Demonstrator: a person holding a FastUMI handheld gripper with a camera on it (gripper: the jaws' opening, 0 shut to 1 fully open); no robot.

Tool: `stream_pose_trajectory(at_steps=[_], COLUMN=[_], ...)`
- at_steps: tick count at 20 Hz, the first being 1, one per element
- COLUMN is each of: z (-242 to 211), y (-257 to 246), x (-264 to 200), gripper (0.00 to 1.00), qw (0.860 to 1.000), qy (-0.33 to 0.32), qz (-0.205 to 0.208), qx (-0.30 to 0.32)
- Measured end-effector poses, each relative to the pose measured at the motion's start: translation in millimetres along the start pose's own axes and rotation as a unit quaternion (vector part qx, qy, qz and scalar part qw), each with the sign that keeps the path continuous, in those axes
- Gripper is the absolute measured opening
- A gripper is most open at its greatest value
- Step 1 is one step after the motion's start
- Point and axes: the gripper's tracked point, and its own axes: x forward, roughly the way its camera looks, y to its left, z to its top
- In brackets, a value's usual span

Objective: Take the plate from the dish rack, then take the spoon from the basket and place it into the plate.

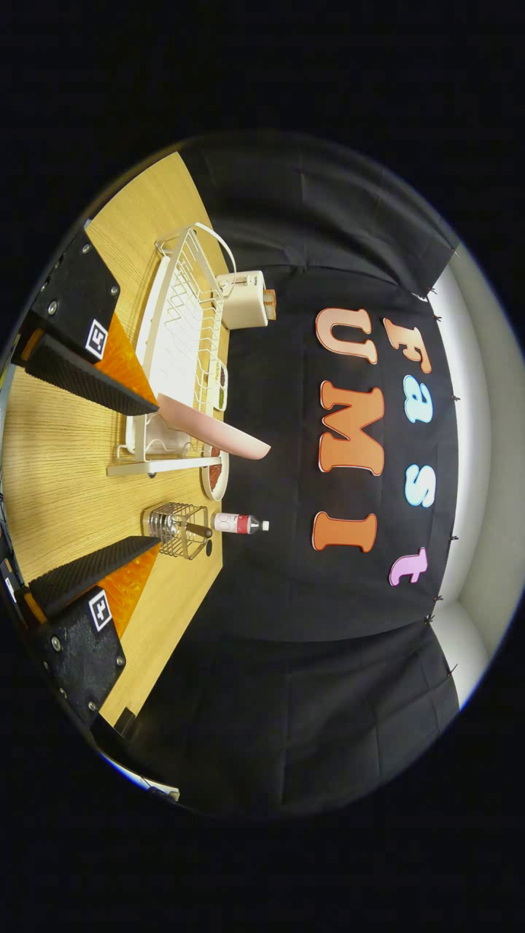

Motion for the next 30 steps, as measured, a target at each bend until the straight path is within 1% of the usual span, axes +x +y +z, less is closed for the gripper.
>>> stream_pose_trajectory(at_steps=[5, 8, 13, 15, 17, 19, 21, 22, 24, 26, 30], z=[16, 25, 35, 31, 19, 14, 18, 17, 23, 30, 46], y=[26, 43, 52, 45, 39, 36, 31, 31, 37, 42, 52], x=[34, 61, 116, 138, 157, 167, 172, 173, 175, 176, 179], gripper=[0.99, 0.99, 0.98, 0.95, 0.86, 0.68, 0.51, 0.35, 0.29, 0.24, 0.19], qw=[1.0, 1.0, 0.999, 0.997, 0.992, 0.989, 0.986, 0.985, 0.984, 0.984, 0.983], qy=[0.007, 0.018, 0.042, 0.068, 0.101, 0.12, 0.124, 0.13, 0.133, 0.132, 0.122], qz=[0.007, 0.013, -0.016, -0.039, -0.065, -0.086, -0.108, -0.115, -0.114, -0.119, -0.128], qx=[-0.021, -0.013, 0.0, 0.016, 0.021, 0.021, 0.016, 0.019, 0.018, 0.004, -0.046])
